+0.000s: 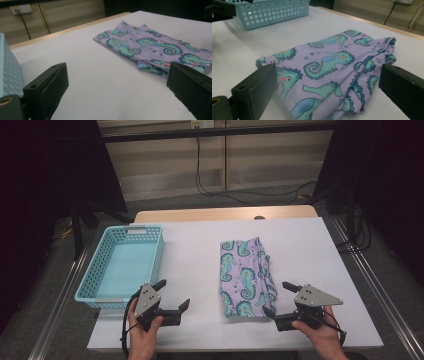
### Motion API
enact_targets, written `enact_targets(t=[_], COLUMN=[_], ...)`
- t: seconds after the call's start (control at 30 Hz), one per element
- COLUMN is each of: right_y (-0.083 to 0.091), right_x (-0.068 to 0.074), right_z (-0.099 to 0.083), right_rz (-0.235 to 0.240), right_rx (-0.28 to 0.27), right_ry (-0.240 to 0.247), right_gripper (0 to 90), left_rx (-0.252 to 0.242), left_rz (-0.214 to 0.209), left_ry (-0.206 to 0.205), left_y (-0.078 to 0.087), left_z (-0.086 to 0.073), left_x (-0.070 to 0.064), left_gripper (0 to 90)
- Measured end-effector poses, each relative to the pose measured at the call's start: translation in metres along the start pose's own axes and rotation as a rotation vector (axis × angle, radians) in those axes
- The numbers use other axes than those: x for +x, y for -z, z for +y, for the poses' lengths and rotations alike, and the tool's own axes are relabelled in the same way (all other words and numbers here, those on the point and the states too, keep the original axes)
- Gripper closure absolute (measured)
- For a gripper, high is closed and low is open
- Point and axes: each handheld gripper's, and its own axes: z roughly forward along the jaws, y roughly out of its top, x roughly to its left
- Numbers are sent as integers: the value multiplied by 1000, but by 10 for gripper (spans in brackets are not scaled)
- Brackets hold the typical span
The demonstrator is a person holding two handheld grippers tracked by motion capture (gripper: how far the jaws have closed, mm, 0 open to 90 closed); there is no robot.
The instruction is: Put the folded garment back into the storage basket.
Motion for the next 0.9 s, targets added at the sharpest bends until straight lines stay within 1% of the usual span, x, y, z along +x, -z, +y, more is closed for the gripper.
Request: enact_targets(t=[0.03, 0.07, 0.1, 0.13, 0.2, 0.27, 0.3, 0.37, 0.4, 0.43, 0.47, 0.5, 0.53, 0.57, 0.6, 0.63, 0.67, 0.7, 0.73, 0.77, 0.83, 0.87, 0.9], right_y=[-1, -2, -2, -3, -4, -4, -4, -5, -6, -7, -8, -10, -11, -13, -15, -16, -18, -19, -21, -23, -25, -29, -31], right_x=[1, 1, 1, 2, 3, 4, 5, 5, 5, 5, 6, 6, 6, 7, 7, 7, 8, 8, 9, 9, 9, 9, 9], right_z=[1, 2, 2, 4, 6, 8, 10, 14, 16, 18, 19, 20, 21, 22, 23, 23, 24, 25, 26, 27, 28, 31, 32], right_rz=[13, 18, 18, 41, 59, 75, 96, 145, 169, 174, 172, 177, 194, 203, 215, 236, 246, 248, 253, 258, 260, 276, 281], right_rx=[21, 27, 27, 54, 82, 101, 116, 151, 159, 170, 177, 182, 189, 194, 204, 212, 214, 217, 223, 228, 232, 239, 236], right_ry=[-1, 5, 5, 2, 4, 6, 8, 6, 2, 0, 13, 12, 15, 21, 25, 30, 24, 32, 37, 40, 38, 42, 43], right_gripper=[24, 26, 26, 32, 33, 33, 35, 38, 39, 39, 37, 35, 35, 38, 46, 49, 44, 41, 44, 46, 49, 62, 65], left_rx=[19, 13, 13, 11, 11, -12, -17, 0, -6, -9, 1, 1, 0, -15, -5, -1, -9, 6, 8, 15, 13, 2, -10], left_rz=[-5, -20, -20, -62, -57, -62, -65, -84, -99, -107, -106, -106, -126, -126, -122, -124, -121, -109, -113, -113, -113, -97, -82], left_ry=[-7, -6, -6, 7, -6, 10, 20, 1, 4, 14, 0, 0, -3, 20, 20, 12, 23, 2, 11, 2, 9, -52, -55], left_y=[-5, -8, -8, -12, -14, -17, -20, -25, -28, -31, -33, -33, -38, -40, -42, -44, -46, -48, -51, -53, -57, -61, -63], left_z=[3, 5, 5, 9, 13, 15, 16, 18, 19, 19, 21, 21, 23, 24, 25, 26, 26, 27, 28, 29, 30, 35, 37], left_x=[0, 0, 0, -1, 1, -1, -2, -2, -3, -4, -4, -4, -2, -3, -2, -1, -1, 0, -1, 0, -1, -2, -3], left_gripper=[38, 37, 38, 37, 37, 35, 33, 30, 30, 31, 30, 30, 34, 38, 38, 40, 42, 42, 45, 46, 46, 44, 44])
